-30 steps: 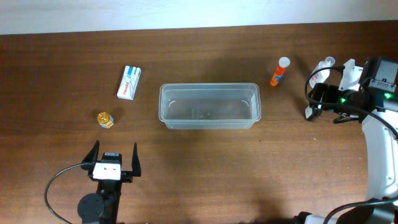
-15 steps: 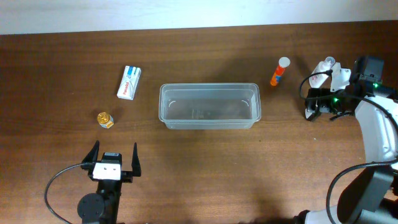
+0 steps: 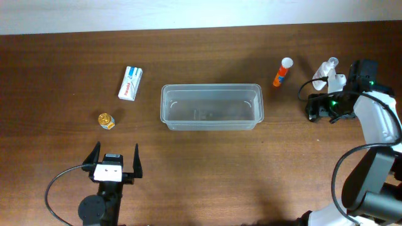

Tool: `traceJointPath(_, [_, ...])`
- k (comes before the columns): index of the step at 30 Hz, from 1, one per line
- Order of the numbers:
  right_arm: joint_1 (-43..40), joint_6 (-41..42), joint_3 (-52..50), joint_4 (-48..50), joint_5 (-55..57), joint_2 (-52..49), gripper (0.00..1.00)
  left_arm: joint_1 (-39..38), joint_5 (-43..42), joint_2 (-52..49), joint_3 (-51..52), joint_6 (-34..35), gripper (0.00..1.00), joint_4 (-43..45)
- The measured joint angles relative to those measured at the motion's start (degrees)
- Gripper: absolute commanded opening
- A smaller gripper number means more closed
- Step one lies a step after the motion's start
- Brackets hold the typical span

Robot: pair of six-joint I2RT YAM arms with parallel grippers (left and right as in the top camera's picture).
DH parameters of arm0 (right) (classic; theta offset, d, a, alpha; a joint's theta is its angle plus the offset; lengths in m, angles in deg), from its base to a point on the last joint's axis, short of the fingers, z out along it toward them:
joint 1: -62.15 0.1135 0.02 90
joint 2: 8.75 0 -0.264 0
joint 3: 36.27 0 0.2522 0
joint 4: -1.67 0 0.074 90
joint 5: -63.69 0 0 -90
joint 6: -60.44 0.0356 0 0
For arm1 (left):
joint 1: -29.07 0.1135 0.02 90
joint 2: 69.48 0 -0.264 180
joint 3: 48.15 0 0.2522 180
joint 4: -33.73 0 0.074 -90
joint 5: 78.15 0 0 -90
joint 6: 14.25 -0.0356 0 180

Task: Pack container
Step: 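Lower the right gripper and grasp the dark bottle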

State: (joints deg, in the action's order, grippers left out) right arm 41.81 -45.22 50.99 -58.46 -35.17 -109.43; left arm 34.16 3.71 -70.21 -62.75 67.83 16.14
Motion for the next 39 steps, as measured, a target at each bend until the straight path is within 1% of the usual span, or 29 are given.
traceJointPath(5, [0.0, -0.1, 0.0, 1.7, 0.0, 0.0, 0.74, 0.0, 0.0, 0.0, 0.0, 0.0, 0.99, 0.0])
traceJointPath(6, [0.0, -0.2, 0.0, 1.9, 0.0, 0.0, 0.73, 0.0, 0.0, 0.0, 0.0, 0.0, 0.99, 0.0])
traceJointPath(11, [0.0, -0.5, 0.0, 2.3, 0.0, -0.1, 0.72, 0.0, 0.0, 0.0, 0.0, 0.0, 0.99, 0.0])
traceJointPath(14, [0.0, -0.7, -0.1, 3.6, 0.0, -0.4, 0.69, 0.0, 0.0, 0.0, 0.0, 0.0, 0.99, 0.0])
traceJointPath(28, [0.0, -0.7, -1.6, 6.6, 0.0, -0.8, 0.68, 0.0, 0.0, 0.0, 0.0, 0.0, 0.99, 0.0])
traceJointPath(34, [0.0, -0.7, -1.6, 6.8, 0.0, -3.9, 0.67, 0.0, 0.0, 0.0, 0.0, 0.0, 0.99, 0.0])
traceJointPath(39, [0.0, -0.7, -1.6, 7.5, 0.0, -4.1, 0.58, 0.0, 0.0, 0.0, 0.0, 0.0, 0.99, 0.0])
